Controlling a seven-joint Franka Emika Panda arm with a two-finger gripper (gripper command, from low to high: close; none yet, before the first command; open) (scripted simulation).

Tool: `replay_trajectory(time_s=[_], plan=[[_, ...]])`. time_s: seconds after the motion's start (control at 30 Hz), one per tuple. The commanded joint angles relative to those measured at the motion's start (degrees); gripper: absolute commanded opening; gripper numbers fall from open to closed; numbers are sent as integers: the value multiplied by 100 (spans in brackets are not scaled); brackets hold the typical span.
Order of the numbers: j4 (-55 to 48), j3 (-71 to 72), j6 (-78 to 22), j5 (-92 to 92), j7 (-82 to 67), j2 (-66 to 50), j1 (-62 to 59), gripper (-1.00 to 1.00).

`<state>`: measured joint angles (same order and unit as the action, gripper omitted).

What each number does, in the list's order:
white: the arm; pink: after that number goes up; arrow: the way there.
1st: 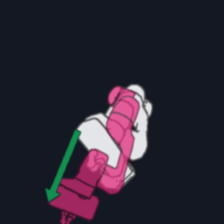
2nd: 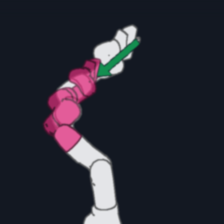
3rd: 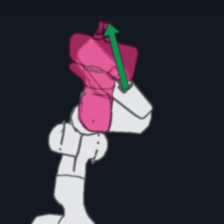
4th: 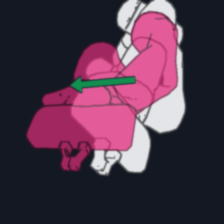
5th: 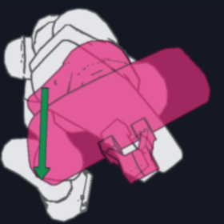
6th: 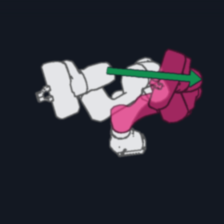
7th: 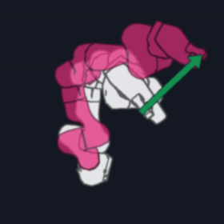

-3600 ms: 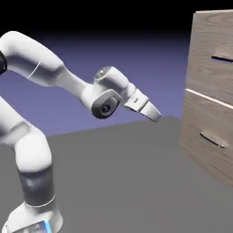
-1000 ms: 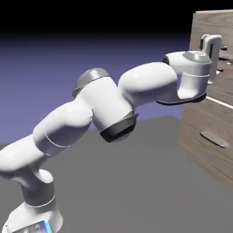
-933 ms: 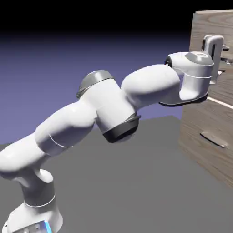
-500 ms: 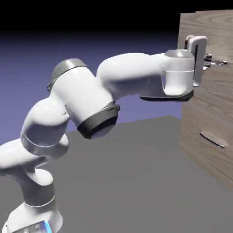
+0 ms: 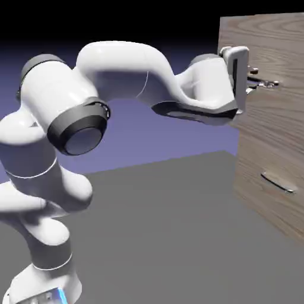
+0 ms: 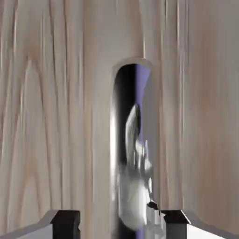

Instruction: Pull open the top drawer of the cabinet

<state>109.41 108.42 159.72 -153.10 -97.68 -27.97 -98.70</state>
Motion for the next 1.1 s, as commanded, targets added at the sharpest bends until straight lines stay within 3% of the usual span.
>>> replay_trajectory(time_s=[0.0,0.4,0.73,0.9,1.07], plan=[[-51,-4,77,-83,250,155,-35,-100],[-734,364,1040,-1179,2985,1947,-1080,-100],[686,2422,639,-42,1047,560,-2970,-100],[911,1803,306,534,-130,-45,-2136,-100],[1741,2440,-33,973,-982,-943,-2665,-100]])
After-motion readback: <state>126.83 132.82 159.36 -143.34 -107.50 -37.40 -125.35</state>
